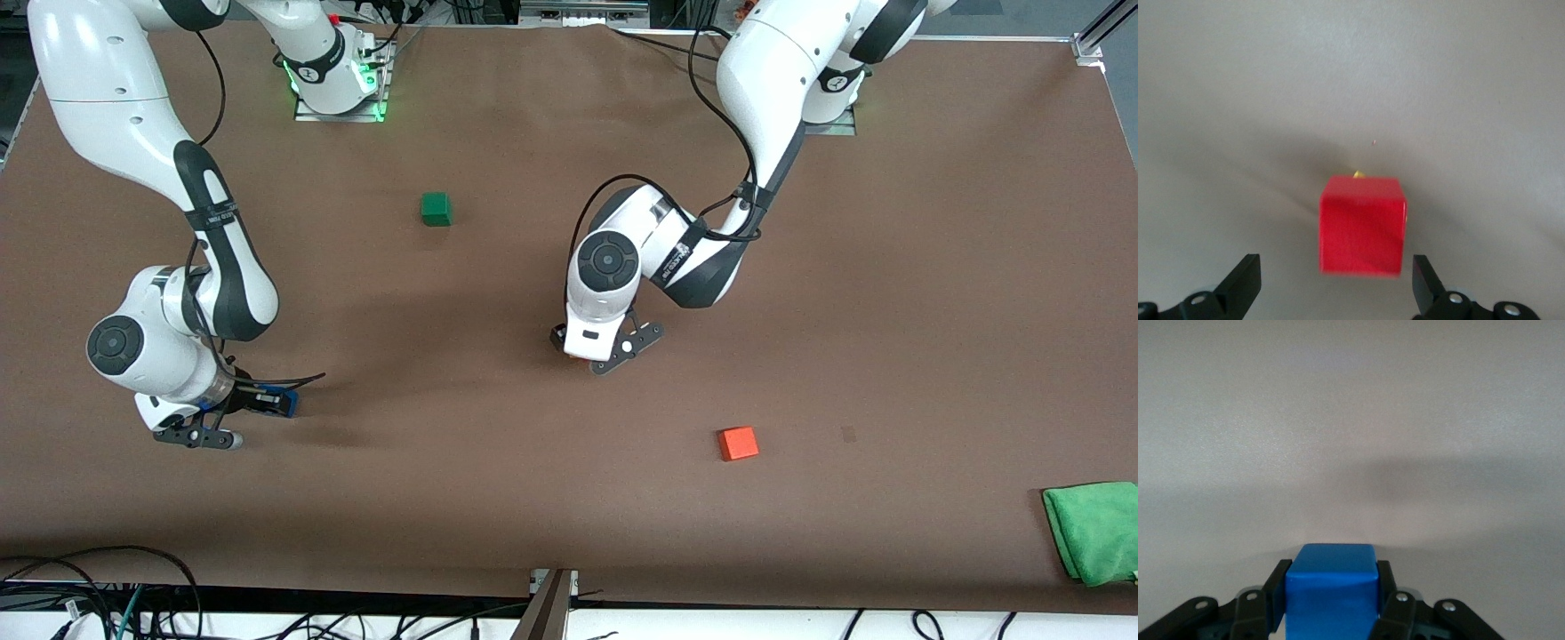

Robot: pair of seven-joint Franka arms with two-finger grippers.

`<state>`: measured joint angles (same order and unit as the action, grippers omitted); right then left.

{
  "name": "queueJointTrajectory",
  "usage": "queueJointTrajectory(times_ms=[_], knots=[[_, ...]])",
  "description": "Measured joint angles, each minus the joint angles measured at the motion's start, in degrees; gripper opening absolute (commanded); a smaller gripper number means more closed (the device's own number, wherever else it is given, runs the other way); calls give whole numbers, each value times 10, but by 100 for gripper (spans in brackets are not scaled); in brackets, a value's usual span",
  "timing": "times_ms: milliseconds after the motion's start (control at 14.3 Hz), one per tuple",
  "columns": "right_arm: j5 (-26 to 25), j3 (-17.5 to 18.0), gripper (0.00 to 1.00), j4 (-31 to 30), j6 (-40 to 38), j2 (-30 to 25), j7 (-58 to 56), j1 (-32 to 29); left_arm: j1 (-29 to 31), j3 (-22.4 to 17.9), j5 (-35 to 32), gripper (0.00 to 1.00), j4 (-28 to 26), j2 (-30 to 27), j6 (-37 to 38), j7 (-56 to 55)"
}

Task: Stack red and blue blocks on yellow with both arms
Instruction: 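Grasp the blue cube with the right gripper while the left gripper releases red, then carry the blue cube with the right gripper while the left gripper withdraws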

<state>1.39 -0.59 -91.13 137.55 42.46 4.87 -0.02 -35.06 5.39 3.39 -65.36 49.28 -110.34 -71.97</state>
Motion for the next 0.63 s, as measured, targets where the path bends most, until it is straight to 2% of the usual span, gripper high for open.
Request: queueJointTrajectory(times_ms=[209,349,627], knots=[[0,0,25,5,1,-1,-2,0,-4,11,36,100,47,-23,92,0],[0,0,25,15,-6,-2,-2,1,-6,16,38,100,58,-41,118,-2],[0,2,25,69,-95,-8,-2,8,3,14,38,100,64,-75,193,41]])
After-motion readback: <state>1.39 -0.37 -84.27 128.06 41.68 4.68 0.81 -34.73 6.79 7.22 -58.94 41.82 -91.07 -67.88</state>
